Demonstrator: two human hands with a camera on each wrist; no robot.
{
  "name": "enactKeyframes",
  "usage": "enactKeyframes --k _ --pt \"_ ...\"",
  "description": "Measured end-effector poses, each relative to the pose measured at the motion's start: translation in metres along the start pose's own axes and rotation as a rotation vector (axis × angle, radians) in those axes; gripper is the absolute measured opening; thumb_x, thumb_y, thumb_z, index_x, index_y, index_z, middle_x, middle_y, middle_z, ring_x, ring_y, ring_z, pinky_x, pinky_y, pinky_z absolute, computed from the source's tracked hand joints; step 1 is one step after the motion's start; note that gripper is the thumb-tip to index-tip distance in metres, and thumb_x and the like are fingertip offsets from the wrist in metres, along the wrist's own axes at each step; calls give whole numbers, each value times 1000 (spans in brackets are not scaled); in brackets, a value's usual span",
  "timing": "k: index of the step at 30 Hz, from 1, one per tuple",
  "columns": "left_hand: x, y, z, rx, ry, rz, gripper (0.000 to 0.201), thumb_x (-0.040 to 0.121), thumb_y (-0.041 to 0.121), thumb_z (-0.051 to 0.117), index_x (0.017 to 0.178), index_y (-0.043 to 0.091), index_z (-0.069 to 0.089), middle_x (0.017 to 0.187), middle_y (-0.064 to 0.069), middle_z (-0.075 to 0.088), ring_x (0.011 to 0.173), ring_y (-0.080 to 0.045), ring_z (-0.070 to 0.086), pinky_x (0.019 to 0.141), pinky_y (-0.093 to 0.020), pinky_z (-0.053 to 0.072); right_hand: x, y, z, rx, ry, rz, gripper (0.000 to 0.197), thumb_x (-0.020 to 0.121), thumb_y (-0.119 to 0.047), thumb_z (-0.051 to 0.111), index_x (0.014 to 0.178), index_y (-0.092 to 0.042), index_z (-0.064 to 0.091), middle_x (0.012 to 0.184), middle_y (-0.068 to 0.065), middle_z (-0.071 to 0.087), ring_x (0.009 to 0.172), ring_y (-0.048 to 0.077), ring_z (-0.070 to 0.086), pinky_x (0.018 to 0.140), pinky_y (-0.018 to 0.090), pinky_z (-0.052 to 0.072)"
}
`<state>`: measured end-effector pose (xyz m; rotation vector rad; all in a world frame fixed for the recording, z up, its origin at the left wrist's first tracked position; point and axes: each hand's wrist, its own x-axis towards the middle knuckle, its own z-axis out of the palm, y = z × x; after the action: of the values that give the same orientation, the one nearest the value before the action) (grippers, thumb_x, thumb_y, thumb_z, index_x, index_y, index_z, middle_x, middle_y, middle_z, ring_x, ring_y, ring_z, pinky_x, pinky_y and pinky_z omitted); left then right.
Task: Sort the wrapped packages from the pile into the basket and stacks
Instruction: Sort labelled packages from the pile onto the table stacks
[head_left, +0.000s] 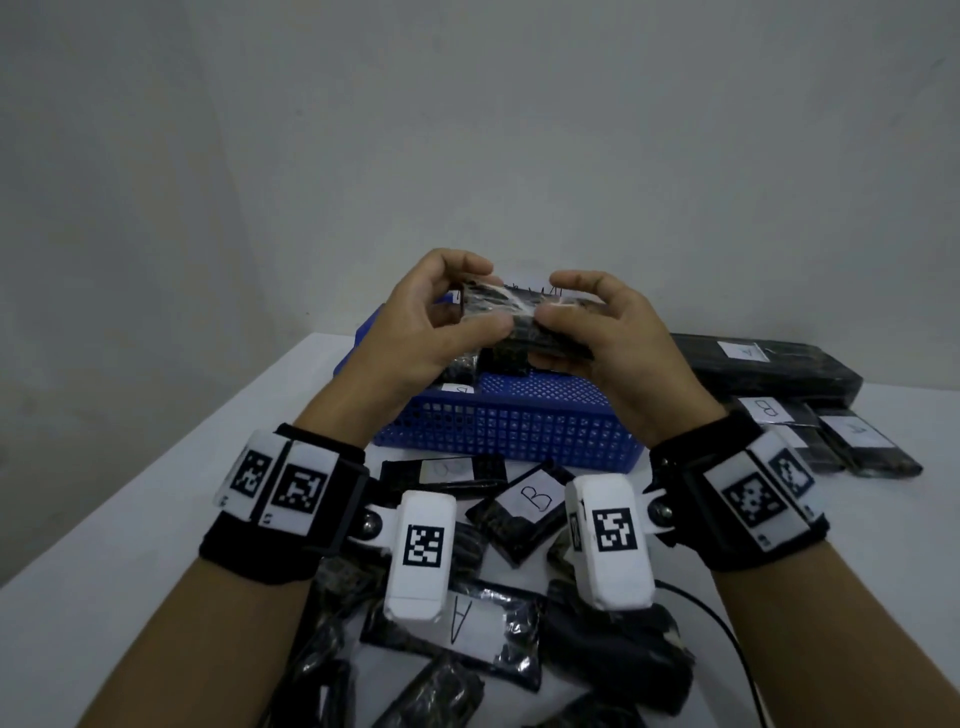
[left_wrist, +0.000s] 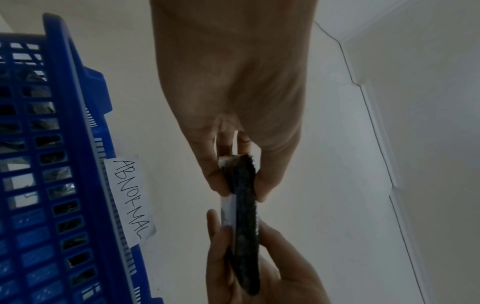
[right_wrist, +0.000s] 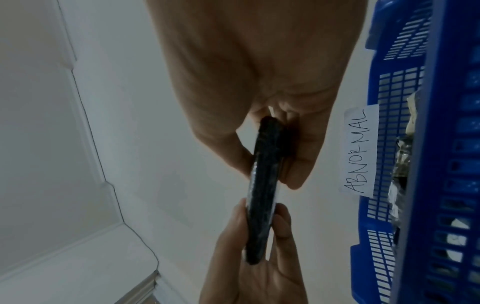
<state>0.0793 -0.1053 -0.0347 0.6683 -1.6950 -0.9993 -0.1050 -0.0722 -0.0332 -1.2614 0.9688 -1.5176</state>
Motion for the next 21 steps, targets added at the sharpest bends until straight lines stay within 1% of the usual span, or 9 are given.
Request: enactKeyframes --k 3,5,9,11,13,15,17,19,21 --pt "-2 -1 1 41 -10 -15 44 86 2 73 123 12 51 127 -4 63 108 -28 67 90 -40 59 0 1 -3 -14 42 4 45 87 0 73 127 -8 54 111 20 69 82 23 76 69 31 62" --pt "-1 -1 1 57 -27 -9 49 85 0 73 126 13 49 129 -1 62 108 -24 68 90 -39 58 0 1 -4 -34 51 -21 44 84 3 75 123 -8 57 104 16 71 82 24 75 71 33 63" --pt "1 -1 4 68 -20 -59 40 94 16 67 129 20 50 124 -5 63 106 -20 69 90 -37 58 1 -1 -2 -148 31 -178 37 81 4 76 110 -16 62 118 14 68 106 31 70 88 43 61" --pt "0 0 6 29 -3 -87 26 97 19 63 122 17 54 118 -10 66 104 -25 71 79 -37 61 -1 -3 0 -136 -11 -197 40 85 4 73 117 -15 59 122 13 67 106 28 71 87 41 61" --pt "-1 2 5 -9 9 -58 19 97 14 61 115 14 55 110 -8 68 98 -24 72 69 -32 61 -3 -6 1 -121 -35 -130 37 91 -11 72 124 -15 57 120 10 69 104 24 72 82 37 62" --pt "-1 4 3 -2 -6 5 18 96 9 62 112 15 56 105 -3 69 97 -20 71 72 -30 60 -6 -9 0 -142 -58 -13 33 96 -33 66 124 -16 61 116 5 72 101 20 74 75 34 62" --pt "-1 4 2 31 -34 49 18 96 8 62 112 17 57 103 1 68 99 -17 69 79 -29 57 -5 -10 -2 -156 -80 67 39 96 -45 62 121 -14 65 111 5 75 96 18 75 70 32 61" --pt "-1 3 3 53 -45 70 13 99 11 58 110 18 59 99 4 68 96 -13 68 81 -27 55 -2 -9 -4 -153 -84 64 41 95 -41 64 119 -7 67 110 10 75 92 16 75 71 30 60" --pt "0 4 5 62 -39 94 9 102 15 54 105 19 61 96 4 68 93 -13 68 81 -26 54 -1 -8 -3 -150 -83 -2 28 95 -27 66 110 -2 69 107 12 75 92 15 74 75 28 59"
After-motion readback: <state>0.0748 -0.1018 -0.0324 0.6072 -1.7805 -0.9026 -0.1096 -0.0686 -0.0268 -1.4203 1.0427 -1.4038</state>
